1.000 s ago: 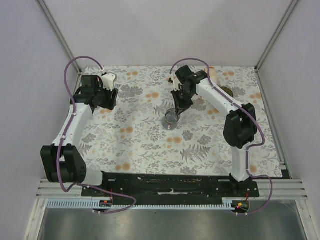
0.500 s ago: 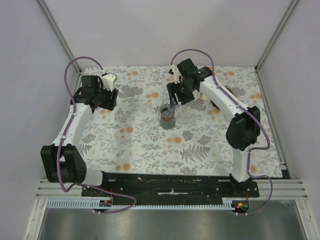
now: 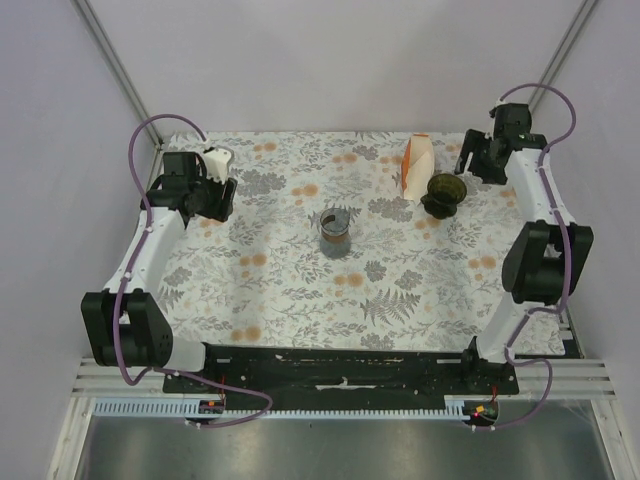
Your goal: Place the coffee filter in the dripper
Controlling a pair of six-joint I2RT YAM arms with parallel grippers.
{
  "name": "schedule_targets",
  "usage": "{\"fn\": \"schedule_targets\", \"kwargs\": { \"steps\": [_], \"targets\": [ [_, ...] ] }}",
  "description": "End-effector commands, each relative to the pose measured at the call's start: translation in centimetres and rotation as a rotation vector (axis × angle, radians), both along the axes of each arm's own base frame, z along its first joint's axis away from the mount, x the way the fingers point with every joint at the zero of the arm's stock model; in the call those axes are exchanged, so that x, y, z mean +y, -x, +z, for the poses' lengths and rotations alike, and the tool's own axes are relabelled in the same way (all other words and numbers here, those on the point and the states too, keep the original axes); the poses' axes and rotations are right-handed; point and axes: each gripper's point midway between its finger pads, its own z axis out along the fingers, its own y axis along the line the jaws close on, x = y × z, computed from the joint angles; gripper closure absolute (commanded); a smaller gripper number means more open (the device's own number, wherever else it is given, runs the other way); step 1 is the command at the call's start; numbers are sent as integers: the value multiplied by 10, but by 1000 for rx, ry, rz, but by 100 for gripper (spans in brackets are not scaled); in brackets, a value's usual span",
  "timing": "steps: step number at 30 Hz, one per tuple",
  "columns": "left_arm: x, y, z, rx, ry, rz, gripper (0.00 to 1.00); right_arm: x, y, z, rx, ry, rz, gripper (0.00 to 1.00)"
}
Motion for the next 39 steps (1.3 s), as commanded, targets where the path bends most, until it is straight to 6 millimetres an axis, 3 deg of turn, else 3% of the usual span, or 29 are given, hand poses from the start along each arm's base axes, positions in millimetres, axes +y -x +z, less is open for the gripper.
{"fn": "schedule_targets", "kwargs": {
  "steps": [1, 5, 7, 10, 12, 14, 16, 18, 22, 25, 28, 30, 31, 34, 39],
  "targets": [
    [-3, 5, 15, -33, 29, 0, 35, -15, -15, -54, 85, -87, -57, 22],
    [-2, 5, 16, -35, 27, 7, 35, -22, -23, -86, 131, -142, -67, 29],
    [-2, 5, 16, -35, 25, 7, 35, -25, -26, -99, 141, -166, -79, 40],
    [-1, 5, 16, -34, 25, 11, 35, -19, -27, -110, 157, -217, -61, 65],
    [-1, 5, 16, -34, 23, 11, 35, -17, -25, -110, 153, -230, -58, 88],
    [0, 6, 15, -31, 20, 16, 35, -18, -20, -105, 142, -230, -64, 100],
    [0, 5, 15, -34, 19, 15, 35, -19, -14, -91, 119, -214, -65, 100],
    [0, 5, 15, -32, 21, 15, 35, -20, -5, -69, 87, -197, -59, 100],
    [-3, 5, 12, -24, 31, 7, 35, -2, 15, -3, -33, -221, 10, 100],
    [-5, 5, 10, -16, 39, 1, 35, 23, 35, 34, -87, -220, 82, 100],
    [-5, 5, 9, -12, 44, 0, 35, 66, 53, 56, -99, -217, 201, 100],
    [-6, 5, 8, -11, 46, -4, 35, 94, 66, 65, -81, -231, 284, 100],
    [-7, 6, 8, -11, 46, -6, 35, 125, 75, 66, -61, -242, 367, 100],
    [-6, 6, 7, -9, 48, -3, 35, 183, 99, 73, -12, -296, 561, 100],
    [-7, 8, 7, -9, 50, -7, 35, 243, 108, 79, 14, -305, 716, 100]
  ]
}}
